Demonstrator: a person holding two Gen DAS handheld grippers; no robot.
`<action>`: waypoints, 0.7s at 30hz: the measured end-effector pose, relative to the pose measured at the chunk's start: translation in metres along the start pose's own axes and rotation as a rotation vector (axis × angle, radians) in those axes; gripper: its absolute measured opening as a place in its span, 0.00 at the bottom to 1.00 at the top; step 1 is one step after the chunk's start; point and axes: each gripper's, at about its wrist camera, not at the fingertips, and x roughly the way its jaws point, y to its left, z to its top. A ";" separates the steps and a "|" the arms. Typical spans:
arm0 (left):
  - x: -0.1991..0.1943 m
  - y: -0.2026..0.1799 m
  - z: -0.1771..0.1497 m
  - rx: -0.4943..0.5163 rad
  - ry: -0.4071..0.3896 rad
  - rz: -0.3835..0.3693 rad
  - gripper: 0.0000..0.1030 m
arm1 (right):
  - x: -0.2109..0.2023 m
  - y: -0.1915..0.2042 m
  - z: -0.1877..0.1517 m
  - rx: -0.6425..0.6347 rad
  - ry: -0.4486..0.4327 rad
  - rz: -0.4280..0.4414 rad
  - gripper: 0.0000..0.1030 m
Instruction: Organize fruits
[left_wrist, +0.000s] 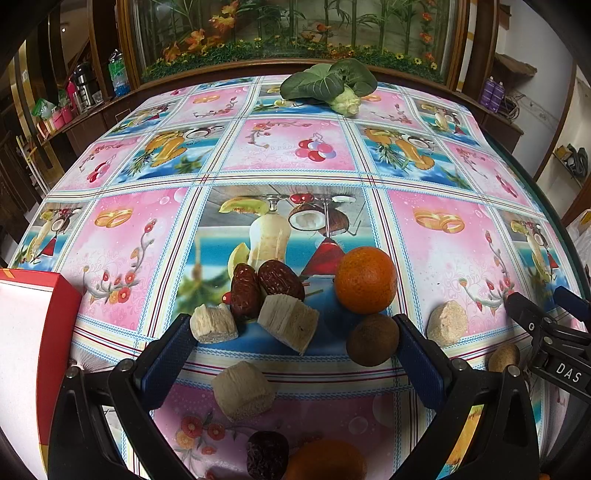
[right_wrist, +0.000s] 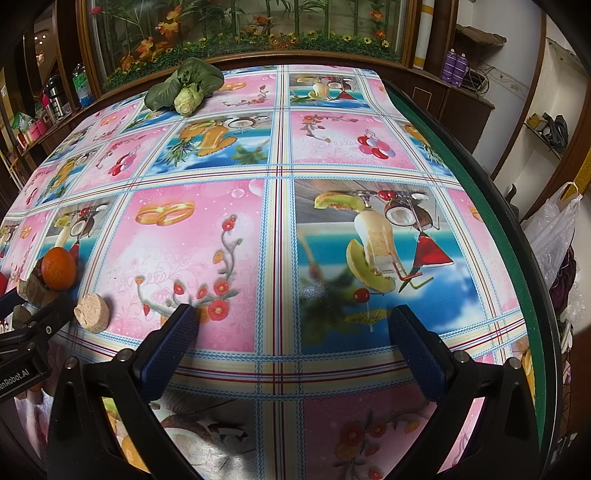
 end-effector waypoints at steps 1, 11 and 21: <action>0.000 0.000 0.000 -0.001 0.000 0.000 0.99 | 0.000 0.000 0.000 0.000 0.000 0.000 1.00; -0.008 0.002 -0.001 0.016 -0.004 0.003 0.98 | 0.000 -0.001 0.000 0.004 -0.003 0.012 1.00; -0.088 0.018 -0.016 -0.028 -0.224 0.088 0.97 | -0.080 0.008 -0.001 -0.032 -0.349 0.167 1.00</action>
